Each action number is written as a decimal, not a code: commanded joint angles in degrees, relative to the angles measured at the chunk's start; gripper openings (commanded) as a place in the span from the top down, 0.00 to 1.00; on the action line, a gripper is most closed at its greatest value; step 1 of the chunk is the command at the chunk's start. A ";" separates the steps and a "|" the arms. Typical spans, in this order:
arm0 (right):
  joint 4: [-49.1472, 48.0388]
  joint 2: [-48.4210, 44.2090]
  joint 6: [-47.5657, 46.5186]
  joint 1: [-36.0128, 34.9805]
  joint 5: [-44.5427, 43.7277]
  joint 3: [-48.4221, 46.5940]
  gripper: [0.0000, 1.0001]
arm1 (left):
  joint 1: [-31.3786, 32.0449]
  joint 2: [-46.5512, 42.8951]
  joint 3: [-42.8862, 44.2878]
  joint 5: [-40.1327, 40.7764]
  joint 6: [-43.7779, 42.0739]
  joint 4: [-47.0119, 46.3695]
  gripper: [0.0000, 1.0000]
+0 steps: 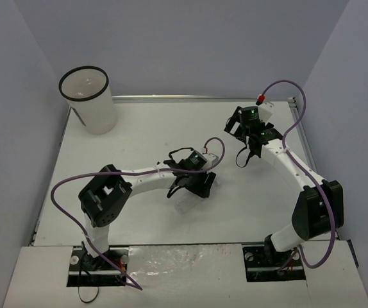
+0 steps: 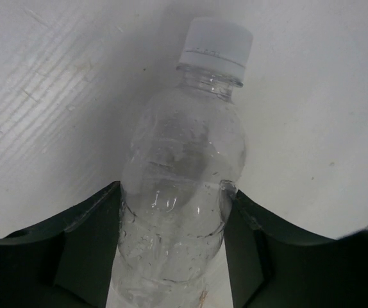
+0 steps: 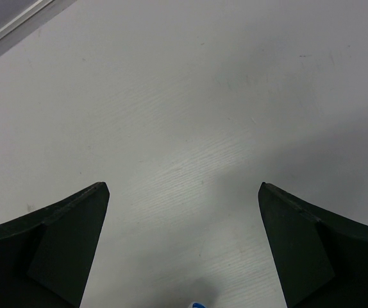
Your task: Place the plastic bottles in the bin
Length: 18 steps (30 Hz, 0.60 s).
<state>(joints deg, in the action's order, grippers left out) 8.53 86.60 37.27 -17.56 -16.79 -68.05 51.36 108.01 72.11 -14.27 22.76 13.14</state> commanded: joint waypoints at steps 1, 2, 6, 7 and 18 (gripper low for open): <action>-5.00 -2.00 -0.80 0.18 0.80 -0.81 0.00 | 0.32 -2.14 3.26 7.10 0.19 2.63 0.67; -5.26 -2.45 -0.80 0.24 0.80 -0.37 0.00 | 0.32 -2.58 3.70 8.18 -0.06 3.95 0.73; -6.34 -4.65 -1.37 0.20 1.94 0.51 0.00 | -0.52 -6.63 5.02 13.74 -0.44 4.31 0.80; -6.55 -5.34 -1.66 0.17 2.24 0.58 0.00 | -1.26 -8.13 5.54 15.46 -0.60 4.40 0.80; -10.80 -10.49 -3.50 1.55 1.17 5.19 0.00 | -24.40 -23.49 12.60 26.43 -6.60 -7.21 0.83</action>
<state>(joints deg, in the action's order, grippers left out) 3.04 78.23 35.33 -17.11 -14.57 -63.70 33.77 92.99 80.22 4.60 20.56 16.38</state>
